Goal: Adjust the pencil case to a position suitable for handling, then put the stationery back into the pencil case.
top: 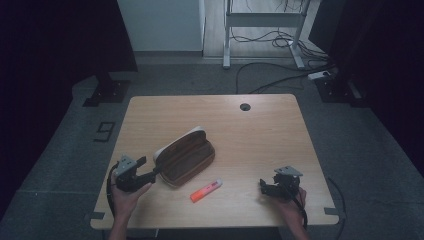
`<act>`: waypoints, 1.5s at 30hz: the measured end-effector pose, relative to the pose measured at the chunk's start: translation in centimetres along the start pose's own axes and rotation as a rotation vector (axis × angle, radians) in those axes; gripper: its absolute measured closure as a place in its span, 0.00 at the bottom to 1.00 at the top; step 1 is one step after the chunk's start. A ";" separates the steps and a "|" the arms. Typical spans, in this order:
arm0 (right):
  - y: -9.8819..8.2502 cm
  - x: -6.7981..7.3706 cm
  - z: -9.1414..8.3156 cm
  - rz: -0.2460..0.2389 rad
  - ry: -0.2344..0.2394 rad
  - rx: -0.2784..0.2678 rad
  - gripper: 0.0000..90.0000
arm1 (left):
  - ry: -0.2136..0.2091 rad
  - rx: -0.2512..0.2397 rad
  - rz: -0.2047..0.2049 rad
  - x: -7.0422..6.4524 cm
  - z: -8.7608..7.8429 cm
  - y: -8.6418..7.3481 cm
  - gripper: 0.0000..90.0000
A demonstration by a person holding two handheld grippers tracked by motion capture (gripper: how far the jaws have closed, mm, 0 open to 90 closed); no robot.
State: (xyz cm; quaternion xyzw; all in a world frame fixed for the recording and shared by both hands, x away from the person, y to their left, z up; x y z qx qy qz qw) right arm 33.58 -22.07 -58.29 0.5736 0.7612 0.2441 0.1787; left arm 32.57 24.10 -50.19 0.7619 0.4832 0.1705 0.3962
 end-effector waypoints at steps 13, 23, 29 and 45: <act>0.0 0.0 0.0 0.000 0.000 0.000 0.09 | -0.078 0.018 0.033 -3.2 0.4 -0.9 0.35; 0.0 0.0 0.0 -0.002 0.001 -0.001 0.10 | -0.110 0.053 0.053 -4.9 1.3 -1.4 0.37; 0.0 0.0 0.0 -0.002 0.001 -0.001 0.10 | -0.130 0.067 0.077 -6.2 1.8 -1.5 0.38; 0.0 0.0 0.0 -0.003 0.001 -0.002 0.10 | -0.169 0.098 0.131 -9.1 3.3 -1.5 0.39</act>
Point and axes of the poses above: each handheld gripper's, and its own axes: z roughly forward along the jaws, y roughly out of its top, x roughly to its left, the point moved 4 cm from there along z, roughly forward along the jaws, and after that the axes turned 12 degrees about x, right-handed, at the moved point
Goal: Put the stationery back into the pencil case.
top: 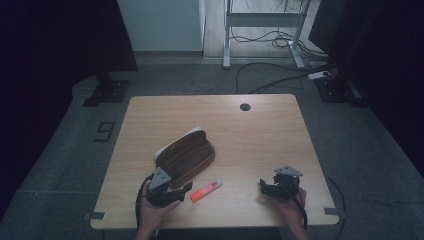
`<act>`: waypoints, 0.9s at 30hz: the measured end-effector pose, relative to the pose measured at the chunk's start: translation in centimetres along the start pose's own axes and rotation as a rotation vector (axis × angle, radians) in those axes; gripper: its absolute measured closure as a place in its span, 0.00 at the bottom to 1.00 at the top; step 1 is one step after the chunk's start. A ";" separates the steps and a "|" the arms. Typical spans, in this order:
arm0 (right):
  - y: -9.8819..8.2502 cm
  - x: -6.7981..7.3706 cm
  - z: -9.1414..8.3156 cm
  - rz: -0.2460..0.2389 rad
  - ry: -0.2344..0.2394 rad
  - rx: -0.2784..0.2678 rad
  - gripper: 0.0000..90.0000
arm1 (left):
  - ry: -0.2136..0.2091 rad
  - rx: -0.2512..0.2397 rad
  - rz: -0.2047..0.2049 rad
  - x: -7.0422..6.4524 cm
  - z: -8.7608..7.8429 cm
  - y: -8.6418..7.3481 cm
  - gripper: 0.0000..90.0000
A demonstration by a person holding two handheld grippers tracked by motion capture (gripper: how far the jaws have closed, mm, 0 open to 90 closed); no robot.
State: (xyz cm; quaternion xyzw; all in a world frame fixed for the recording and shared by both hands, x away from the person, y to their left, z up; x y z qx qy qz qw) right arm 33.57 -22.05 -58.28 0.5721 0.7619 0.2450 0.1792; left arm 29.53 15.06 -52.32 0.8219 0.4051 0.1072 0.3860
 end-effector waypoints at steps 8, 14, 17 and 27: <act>0.0 0.0 0.0 0.000 0.000 0.000 0.10 | -0.021 0.026 0.027 -1.2 1.1 0.2 0.40; 0.0 0.0 0.0 0.000 0.000 0.000 0.10 | -0.035 0.059 0.051 -2.1 2.1 0.1 0.40; 0.0 0.0 0.0 -0.001 0.001 0.000 0.10 | -0.036 0.073 0.056 -2.4 2.6 0.0 0.40; 0.0 0.0 0.0 -0.001 0.001 -0.001 0.11 | -0.030 0.148 0.087 -3.1 4.4 -0.9 0.40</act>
Point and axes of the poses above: each handheld gripper's, and its own axes: z roughly forward along the jaws, y roughly out of its top, x roughly to its left, the point moved 4 cm from there along z, roughly forward along the jaws, and after that the axes turned 12 degrees about x, right-handed, at the moved point
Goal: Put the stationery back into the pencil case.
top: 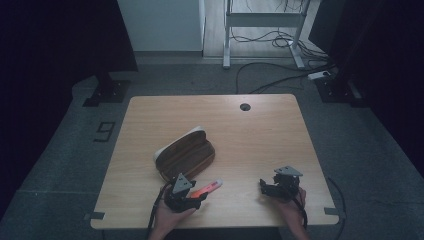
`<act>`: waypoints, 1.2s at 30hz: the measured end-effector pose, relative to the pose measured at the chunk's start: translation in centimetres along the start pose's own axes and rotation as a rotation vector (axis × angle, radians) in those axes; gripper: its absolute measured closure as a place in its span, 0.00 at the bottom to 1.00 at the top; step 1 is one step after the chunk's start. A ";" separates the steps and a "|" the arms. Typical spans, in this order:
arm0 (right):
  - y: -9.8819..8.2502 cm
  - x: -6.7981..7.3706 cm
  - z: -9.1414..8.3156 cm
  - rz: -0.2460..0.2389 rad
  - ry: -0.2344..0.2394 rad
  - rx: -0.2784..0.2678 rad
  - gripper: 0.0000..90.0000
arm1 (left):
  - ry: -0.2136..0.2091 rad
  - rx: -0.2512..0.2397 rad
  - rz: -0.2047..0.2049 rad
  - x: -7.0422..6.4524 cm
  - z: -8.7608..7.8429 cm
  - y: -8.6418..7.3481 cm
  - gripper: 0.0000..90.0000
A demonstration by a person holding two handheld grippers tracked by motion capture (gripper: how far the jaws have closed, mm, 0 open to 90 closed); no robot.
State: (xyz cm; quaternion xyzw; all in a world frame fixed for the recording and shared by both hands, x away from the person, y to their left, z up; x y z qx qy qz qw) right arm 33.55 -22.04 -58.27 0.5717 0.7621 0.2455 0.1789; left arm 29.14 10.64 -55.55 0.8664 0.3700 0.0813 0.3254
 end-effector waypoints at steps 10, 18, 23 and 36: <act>0.0 0.0 0.0 0.000 0.001 0.000 0.11 | -0.011 0.062 0.005 -0.1 1.1 -0.5 0.42; 0.0 0.0 0.0 0.000 0.001 -0.001 0.11 | 0.006 0.093 0.011 -0.1 1.6 -0.8 0.52; 0.0 0.0 0.0 -0.001 0.001 -0.001 0.11 | 0.034 0.081 0.011 0.0 1.6 -0.9 0.64; 0.0 0.0 0.0 -0.001 0.002 -0.001 0.11 | -0.007 0.050 0.026 -0.2 1.2 -0.7 0.75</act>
Point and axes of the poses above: each handheld gripper's, and its own axes: z roughly forward along the jaws, y roughly out of its top, x roughly to its left, the point moved 4 cm from there along z, roughly forward along the jaws, and after that the axes turned 12 degrees about x, right-handed, at the moved point
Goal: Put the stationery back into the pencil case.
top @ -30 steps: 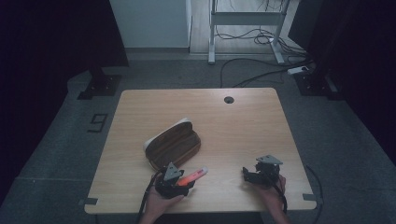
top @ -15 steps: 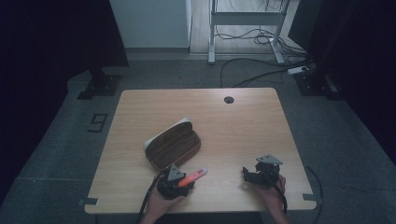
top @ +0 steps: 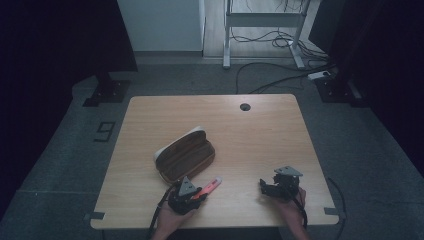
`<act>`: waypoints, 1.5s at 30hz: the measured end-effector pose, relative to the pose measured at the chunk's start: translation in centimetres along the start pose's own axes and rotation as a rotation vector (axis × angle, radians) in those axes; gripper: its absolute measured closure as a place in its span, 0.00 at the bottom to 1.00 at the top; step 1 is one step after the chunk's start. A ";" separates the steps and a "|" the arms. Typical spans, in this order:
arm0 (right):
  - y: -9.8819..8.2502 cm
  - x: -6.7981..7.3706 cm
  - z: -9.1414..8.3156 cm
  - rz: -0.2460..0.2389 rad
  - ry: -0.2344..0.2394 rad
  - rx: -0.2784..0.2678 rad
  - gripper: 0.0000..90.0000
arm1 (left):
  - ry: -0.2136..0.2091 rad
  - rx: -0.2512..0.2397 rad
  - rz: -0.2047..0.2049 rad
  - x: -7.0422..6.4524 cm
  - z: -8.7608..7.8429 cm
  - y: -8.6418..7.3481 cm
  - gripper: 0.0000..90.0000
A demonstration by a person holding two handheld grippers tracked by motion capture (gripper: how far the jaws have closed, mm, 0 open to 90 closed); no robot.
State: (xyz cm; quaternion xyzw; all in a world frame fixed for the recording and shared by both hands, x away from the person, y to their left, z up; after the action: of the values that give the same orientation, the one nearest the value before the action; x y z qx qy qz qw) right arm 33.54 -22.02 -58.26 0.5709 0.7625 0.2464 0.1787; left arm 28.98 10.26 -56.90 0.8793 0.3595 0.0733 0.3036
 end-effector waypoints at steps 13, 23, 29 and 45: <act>0.0 0.0 0.0 0.000 0.000 0.000 0.11 | -0.039 -0.082 -0.028 0.7 -2.0 0.4 0.75; 0.0 0.0 0.0 0.000 0.001 0.000 0.11 | -0.034 -0.131 -0.029 1.4 -4.0 1.4 0.75; 0.0 0.0 0.0 0.000 0.001 0.000 0.11 | -0.031 -0.164 -0.039 2.4 -5.4 2.4 0.75; 0.0 0.0 0.0 0.001 0.000 -0.001 0.12 | -0.024 -0.190 -0.060 4.5 -7.6 3.4 0.75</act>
State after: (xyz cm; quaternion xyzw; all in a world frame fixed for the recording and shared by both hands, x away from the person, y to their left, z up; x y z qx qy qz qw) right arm 33.54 -22.03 -58.26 0.5712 0.7622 0.2467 0.1787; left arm 31.63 15.07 -49.17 0.8363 0.3732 0.0873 0.3919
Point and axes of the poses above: each handheld gripper's, and its own axes: z roughly forward along the jaws, y roughly out of its top, x roughly to its left, the point moved 4 cm from there along z, roughly forward along the jaws, and after that the axes turned 12 degrees about x, right-handed, at the moved point
